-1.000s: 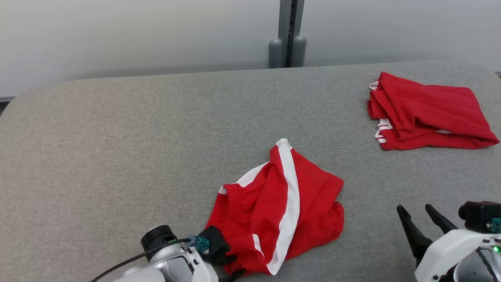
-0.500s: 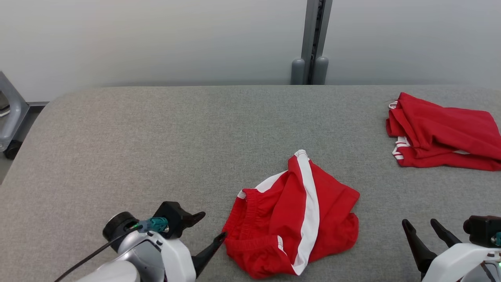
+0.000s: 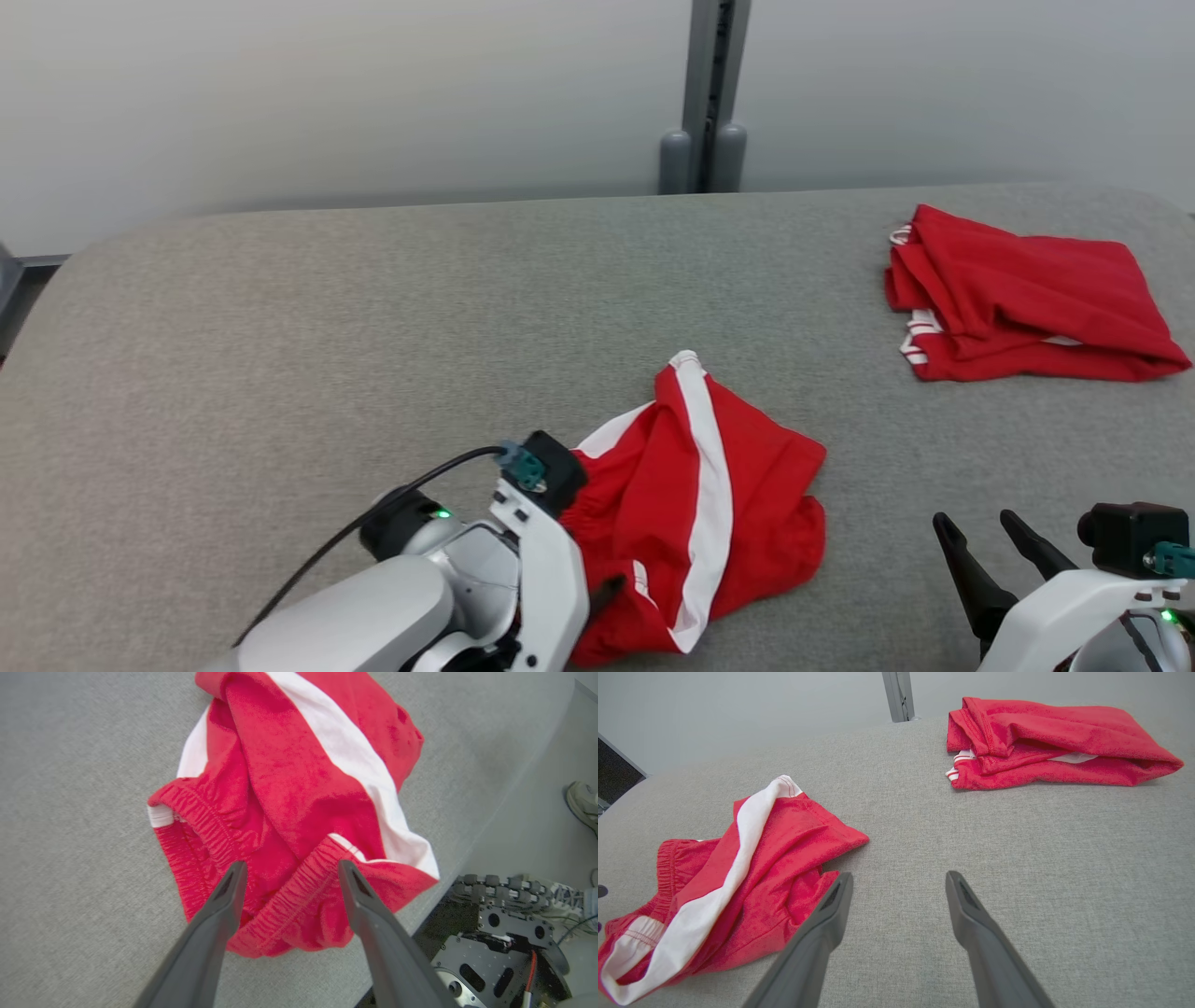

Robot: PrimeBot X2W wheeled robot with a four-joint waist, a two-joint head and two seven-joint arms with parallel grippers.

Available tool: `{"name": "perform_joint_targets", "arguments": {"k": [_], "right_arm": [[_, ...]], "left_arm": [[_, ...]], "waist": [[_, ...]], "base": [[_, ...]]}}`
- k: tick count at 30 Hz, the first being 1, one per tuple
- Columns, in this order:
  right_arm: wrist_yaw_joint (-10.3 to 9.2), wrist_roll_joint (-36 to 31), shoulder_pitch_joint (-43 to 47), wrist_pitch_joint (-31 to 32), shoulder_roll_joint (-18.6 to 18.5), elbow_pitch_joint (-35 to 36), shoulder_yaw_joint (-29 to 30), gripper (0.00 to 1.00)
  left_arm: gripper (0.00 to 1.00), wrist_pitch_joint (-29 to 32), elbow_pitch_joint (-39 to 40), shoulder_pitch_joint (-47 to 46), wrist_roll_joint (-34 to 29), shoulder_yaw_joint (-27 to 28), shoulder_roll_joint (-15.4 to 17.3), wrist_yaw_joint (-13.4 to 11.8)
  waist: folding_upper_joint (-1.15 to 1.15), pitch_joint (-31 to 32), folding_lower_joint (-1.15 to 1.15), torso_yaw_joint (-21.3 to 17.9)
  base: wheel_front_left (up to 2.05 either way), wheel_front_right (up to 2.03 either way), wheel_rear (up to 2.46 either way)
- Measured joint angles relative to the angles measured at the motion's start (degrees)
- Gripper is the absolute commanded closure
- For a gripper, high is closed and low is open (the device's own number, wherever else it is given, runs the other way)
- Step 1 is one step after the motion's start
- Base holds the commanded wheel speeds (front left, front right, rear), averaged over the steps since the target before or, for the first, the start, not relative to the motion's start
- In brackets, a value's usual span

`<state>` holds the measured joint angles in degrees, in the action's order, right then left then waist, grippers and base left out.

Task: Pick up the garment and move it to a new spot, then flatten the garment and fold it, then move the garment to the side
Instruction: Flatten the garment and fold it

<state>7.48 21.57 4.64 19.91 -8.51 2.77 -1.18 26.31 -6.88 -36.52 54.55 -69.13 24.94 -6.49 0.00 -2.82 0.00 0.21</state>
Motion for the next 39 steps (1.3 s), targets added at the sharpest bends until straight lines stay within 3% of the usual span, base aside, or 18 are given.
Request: {"name": "perform_joint_targets", "arguments": {"k": [4, 12, 13, 14, 16, 17, 22, 26, 33, 39], "right_arm": [[0.00, 0.01, -0.58, -0.64, 0.36, -0.79, -0.51, 0.00], [0.00, 0.07, -0.71, -1.81, 0.85, -2.34, -0.45, 0.00], [0.00, 0.08, -0.75, -1.82, 0.85, -2.46, -0.36, 0.00], [0.00, 0.07, -0.81, -1.88, 0.86, -2.60, -0.15, 0.00], [0.00, 0.04, -0.86, -1.89, 0.85, -2.80, 0.08, 0.00], [0.00, 0.03, -0.86, -1.89, 0.85, -2.90, 0.14, 0.00], [0.00, -0.01, -0.79, -1.86, 0.56, -2.82, 0.73, 0.00], [0.00, -0.03, -0.57, -1.74, 0.37, -2.34, 1.00, 0.00], [0.00, -0.26, -0.61, -1.69, 0.32, -1.93, 1.33, 0.00], [0.00, -0.51, -0.68, -1.85, 0.33, -2.08, 1.57, 0.00]], "left_arm": [[0.00, 6.65, -2.12, -2.13, 2.83, -0.76, -2.37, 1.15], [0.00, 13.79, -4.39, -4.14, 6.26, -1.43, -4.31, 2.40], [0.11, 14.48, -4.45, -4.14, 6.44, -1.61, -4.13, 2.38], [0.29, 14.64, -4.42, -4.14, 6.39, -1.72, -3.88, 2.38], [0.72, 14.96, -4.20, -4.14, 5.64, -2.01, -3.36, 2.09], [0.99, 14.95, -3.78, -4.09, 5.27, -2.15, -3.03, 1.88], [1.00, 14.45, 0.68, -2.43, 4.56, -2.43, -0.51, 1.29], [1.00, 10.25, 4.03, -1.23, 2.43, -1.43, 2.25, -0.23], [1.00, -7.33, 3.69, -1.25, -5.26, 3.35, 3.12, -1.32], [1.00, -20.59, 0.13, -1.16, -10.63, 4.31, 3.09, 0.60]], "waist": [[0.00, -0.75, 0.00, -2.13], [0.00, -2.74, 0.00, -4.74], [0.00, -2.75, 0.00, -4.68], [0.00, -2.75, 0.00, -4.55], [0.00, -2.67, 0.00, -4.07], [0.00, -2.54, 0.00, -3.76], [0.00, -1.93, 0.00, -1.56], [0.00, -1.56, 0.00, 0.50], [0.00, -1.55, 0.00, 2.96], [0.00, -2.10, 0.00, 3.59]], "base": [[0.00, 0.00, 0.00], [0.00, 0.00, 0.00], [0.00, 0.00, 0.00], [0.00, 0.00, 0.00], [0.00, 0.00, 0.00], [0.00, 0.00, 0.00], [0.00, 0.00, 0.00], [0.00, 0.00, 0.00], [0.00, 0.00, 0.00], [0.00, 0.00, 0.00]]}}
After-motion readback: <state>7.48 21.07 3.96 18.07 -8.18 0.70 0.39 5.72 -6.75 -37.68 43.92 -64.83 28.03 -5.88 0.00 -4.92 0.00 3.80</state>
